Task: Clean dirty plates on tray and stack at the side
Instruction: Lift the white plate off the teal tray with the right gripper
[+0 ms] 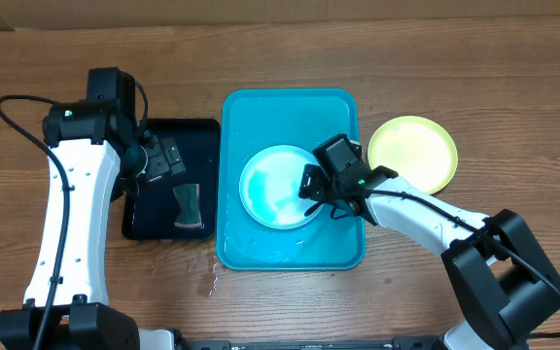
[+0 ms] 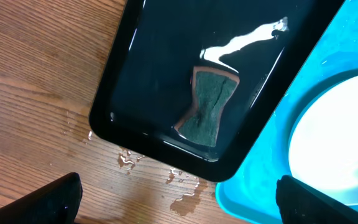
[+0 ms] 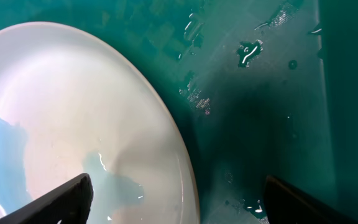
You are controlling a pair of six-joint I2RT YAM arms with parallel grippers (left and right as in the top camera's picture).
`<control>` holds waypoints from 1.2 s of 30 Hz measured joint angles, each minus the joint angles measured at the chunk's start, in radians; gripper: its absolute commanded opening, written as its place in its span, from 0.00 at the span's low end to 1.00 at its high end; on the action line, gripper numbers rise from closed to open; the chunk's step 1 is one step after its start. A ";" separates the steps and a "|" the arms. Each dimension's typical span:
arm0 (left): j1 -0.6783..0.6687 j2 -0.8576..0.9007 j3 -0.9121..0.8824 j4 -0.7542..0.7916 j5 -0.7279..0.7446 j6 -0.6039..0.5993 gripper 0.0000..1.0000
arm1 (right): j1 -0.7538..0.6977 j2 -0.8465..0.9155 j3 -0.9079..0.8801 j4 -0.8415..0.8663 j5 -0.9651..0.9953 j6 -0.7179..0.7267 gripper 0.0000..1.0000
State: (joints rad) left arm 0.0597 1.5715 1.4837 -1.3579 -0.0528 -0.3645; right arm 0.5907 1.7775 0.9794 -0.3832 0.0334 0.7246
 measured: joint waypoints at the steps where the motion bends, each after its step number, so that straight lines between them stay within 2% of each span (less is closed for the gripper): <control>1: 0.000 0.002 0.000 0.000 0.000 0.000 1.00 | 0.000 0.000 0.000 0.000 0.000 0.000 0.90; 4: 0.000 0.002 0.000 0.000 0.000 0.000 1.00 | 0.000 0.000 0.000 -0.001 0.000 0.000 0.90; 5: 0.000 0.002 0.000 0.000 0.000 0.000 1.00 | 0.000 0.000 0.000 0.000 0.000 0.000 0.85; 8: 0.000 0.002 0.000 0.000 0.000 0.000 1.00 | 0.000 0.000 0.000 -0.007 -0.002 -0.007 0.51; 9: 0.000 0.002 0.000 0.001 0.000 0.000 1.00 | 0.000 0.000 0.000 -0.010 -0.002 -0.006 0.43; 15: 0.000 0.002 0.000 0.000 0.003 0.000 1.00 | 0.000 0.000 -0.001 -0.011 -0.003 0.003 0.25; 19: 0.000 0.002 0.000 0.000 0.004 0.000 1.00 | 0.000 0.000 -0.001 -0.012 -0.002 -0.002 0.04; 31: 0.000 0.002 0.000 0.000 0.004 0.000 1.00 | -0.002 0.000 0.001 0.049 -0.012 -0.013 0.04; 36: 0.000 0.002 0.000 0.000 0.004 0.000 1.00 | -0.010 -0.006 0.067 -0.040 -0.026 -0.029 0.04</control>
State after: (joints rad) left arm 0.0597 1.5730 1.4834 -1.3579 -0.0486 -0.3645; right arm 0.5812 1.7714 1.0466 -0.4232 0.0074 0.6952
